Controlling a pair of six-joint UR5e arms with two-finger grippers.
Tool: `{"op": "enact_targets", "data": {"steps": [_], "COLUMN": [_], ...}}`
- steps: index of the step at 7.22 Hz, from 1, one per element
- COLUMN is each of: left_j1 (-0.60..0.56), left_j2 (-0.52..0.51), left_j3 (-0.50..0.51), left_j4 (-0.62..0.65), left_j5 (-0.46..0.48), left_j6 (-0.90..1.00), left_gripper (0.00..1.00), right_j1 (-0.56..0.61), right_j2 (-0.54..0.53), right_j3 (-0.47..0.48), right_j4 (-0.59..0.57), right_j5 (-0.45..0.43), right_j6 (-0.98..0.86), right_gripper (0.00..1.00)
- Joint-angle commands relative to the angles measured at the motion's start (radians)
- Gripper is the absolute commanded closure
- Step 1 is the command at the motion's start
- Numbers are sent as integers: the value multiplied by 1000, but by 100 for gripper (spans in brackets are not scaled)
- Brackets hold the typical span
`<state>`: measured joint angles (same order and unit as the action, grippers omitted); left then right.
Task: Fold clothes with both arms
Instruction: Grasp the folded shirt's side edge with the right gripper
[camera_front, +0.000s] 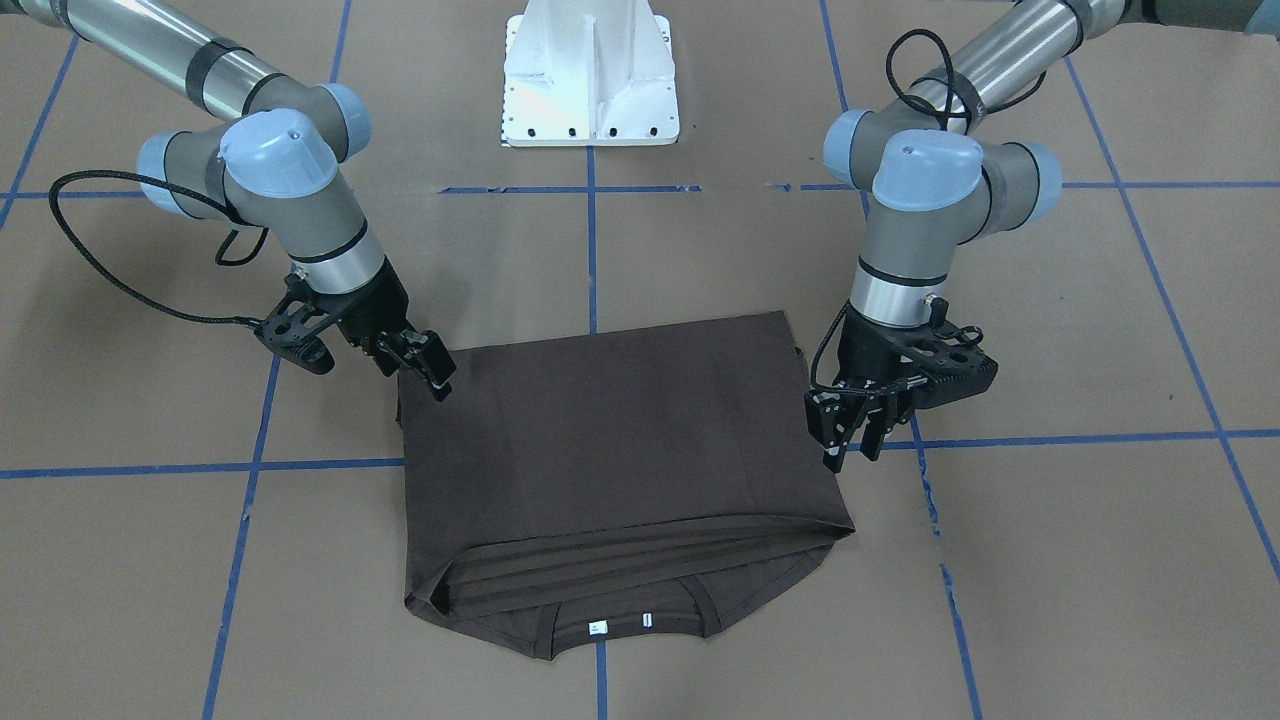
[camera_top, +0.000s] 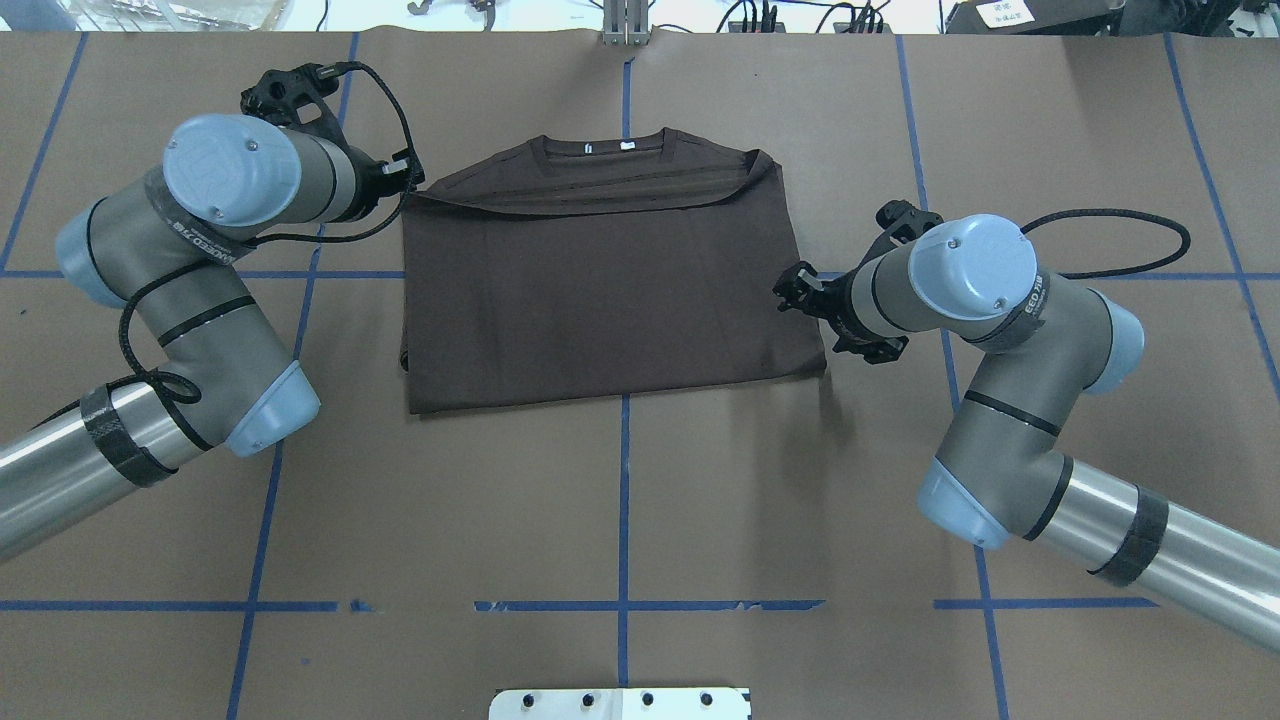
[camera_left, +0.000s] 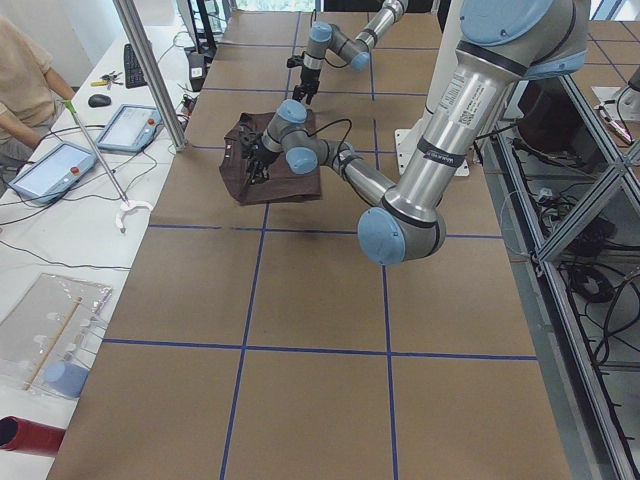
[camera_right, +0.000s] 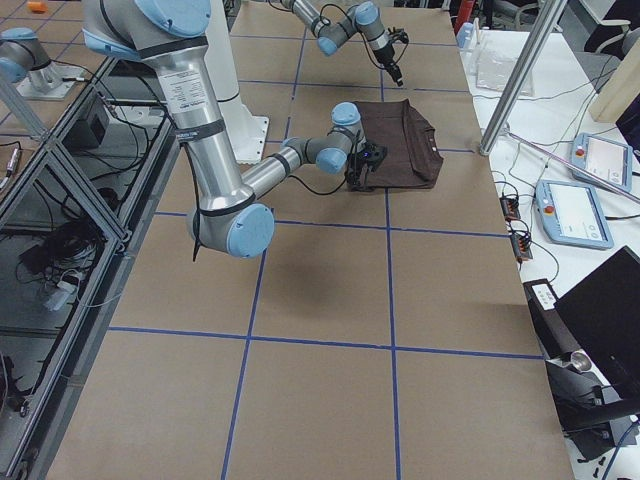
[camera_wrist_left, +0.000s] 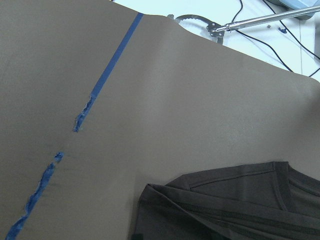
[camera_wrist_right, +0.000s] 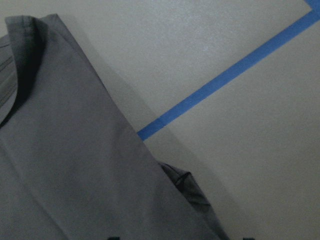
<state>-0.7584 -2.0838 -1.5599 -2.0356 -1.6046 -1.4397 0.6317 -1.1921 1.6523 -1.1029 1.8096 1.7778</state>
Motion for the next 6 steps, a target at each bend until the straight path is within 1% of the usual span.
{"op": "enact_targets", "data": {"steps": [1,2,3,4,5,6], "left_j1": [1,1,-1,1,1,-1], "left_j2": [-1,-1,-1,-1,-1,1], "left_j3": [-5,-6,-6,-6,-6,-6], "left_j4": [2,2,2,2,2,2], "left_j5": [0,2,2,2,2,3], "left_j6": [1,-1,-1,-1,-1,-1], "left_gripper": [45,45,46,46,46,46], "right_j1": [-20,-30,-33,-33,-32,-32], "right_j2": [-14,-14,-14,-14,-15,-15], "right_j3": [3,-3,0,3,3,3], "right_j4": [0,-2,-3,-5,-5,-5], "right_j5": [4,1,-1,-1,2,4], "right_j6": [6,9,9,9,8,8], "right_gripper": [17,20,27,54,100,100]}}
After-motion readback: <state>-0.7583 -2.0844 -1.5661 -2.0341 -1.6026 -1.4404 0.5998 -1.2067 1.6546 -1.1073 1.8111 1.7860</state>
